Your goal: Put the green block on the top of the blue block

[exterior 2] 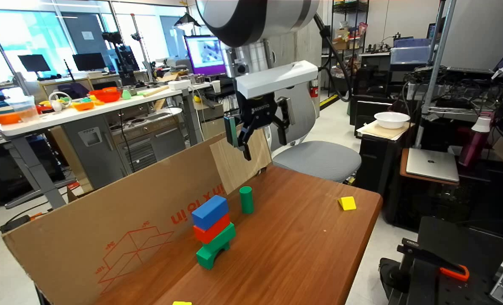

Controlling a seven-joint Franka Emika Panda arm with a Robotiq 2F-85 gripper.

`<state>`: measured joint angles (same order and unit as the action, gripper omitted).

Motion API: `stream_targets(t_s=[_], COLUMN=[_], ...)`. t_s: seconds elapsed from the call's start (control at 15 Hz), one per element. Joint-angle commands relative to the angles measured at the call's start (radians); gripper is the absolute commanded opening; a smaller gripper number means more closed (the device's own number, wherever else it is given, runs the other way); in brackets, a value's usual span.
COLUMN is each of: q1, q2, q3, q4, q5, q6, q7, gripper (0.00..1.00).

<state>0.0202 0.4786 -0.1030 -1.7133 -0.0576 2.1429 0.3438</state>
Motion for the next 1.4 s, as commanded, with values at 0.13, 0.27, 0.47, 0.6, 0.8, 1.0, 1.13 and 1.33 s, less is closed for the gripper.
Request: stream_targets(t_s=[0.13, 0.27, 0.47, 0.6, 0.8, 1.0, 1.13, 1.33], q1=[-0.02, -0.031, -0.051, -0.057, -0.057, -0.046, -0.04, -0.034], q2=[0.037, 0.054, 0.085, 0.113, 0.173, 0.237, 0.277, 0.329], q3=[0.021, 0.035, 0.062, 0.069, 0.073, 0.073, 0.079, 0.088], q4=[0.032, 0.046, 0.075, 0.101, 0.164, 0.233, 0.277, 0.346], q5=[0.022, 0.039, 0.074, 0.089, 0.092, 0.069, 0.063, 0.054], q6=[0.012, 0.015, 0.009, 0.004, -0.029, -0.07, -0.102, -0.147], q7=[-0.071, -0.126, -0.219, -0.256, -0.285, -0.307, -0.321, -0.352], gripper=[1.0, 1.0, 1.0, 1.0, 1.0, 1.0, 1.0, 1.0])
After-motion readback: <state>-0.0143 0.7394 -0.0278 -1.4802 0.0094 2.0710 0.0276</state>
